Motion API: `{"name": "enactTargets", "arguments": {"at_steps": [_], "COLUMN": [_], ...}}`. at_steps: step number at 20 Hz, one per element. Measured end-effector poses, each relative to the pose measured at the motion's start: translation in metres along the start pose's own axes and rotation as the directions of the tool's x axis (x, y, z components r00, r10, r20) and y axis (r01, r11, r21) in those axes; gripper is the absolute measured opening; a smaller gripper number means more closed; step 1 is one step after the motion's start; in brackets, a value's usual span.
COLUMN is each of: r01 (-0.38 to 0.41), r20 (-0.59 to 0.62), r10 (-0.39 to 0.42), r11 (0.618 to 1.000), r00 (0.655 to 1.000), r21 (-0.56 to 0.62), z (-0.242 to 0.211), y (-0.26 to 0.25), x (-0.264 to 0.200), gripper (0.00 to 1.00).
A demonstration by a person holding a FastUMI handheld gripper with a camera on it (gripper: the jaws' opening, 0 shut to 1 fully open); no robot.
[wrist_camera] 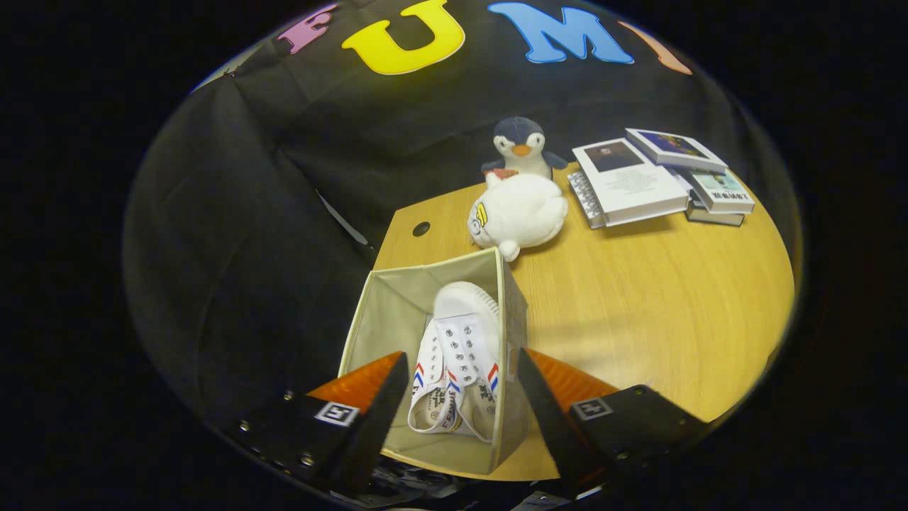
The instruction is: Open the storage box then place both shoes into the box .Put the left shoe in first, then the right shoe, with the right side of both shoes facing outward in a uniform manner.
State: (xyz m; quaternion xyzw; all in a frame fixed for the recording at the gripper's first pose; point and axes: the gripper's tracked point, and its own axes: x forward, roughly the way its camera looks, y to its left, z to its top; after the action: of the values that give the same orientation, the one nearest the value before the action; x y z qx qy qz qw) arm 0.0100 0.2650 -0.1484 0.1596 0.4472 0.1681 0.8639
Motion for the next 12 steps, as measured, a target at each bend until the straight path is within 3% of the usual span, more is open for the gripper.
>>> {"name": "enactTargets", "arguments": {"at_steps": [1, 7, 12], "r01": [0.012, 0.035, 0.129], "r20": [0.019, 0.184, 0.346], "r10": [-0.012, -0.009, -0.043], "r11": [1.000, 0.990, 0.964], "r00": [1.000, 0.983, 0.937], "r21": [-0.021, -0.140, -0.231], "z": [0.004, 0.046, 0.082], "y": [-0.004, -0.017, -0.046], "x": [-0.004, -0.055, -0.111], "gripper": [1.00, 0.98, 0.98]}}
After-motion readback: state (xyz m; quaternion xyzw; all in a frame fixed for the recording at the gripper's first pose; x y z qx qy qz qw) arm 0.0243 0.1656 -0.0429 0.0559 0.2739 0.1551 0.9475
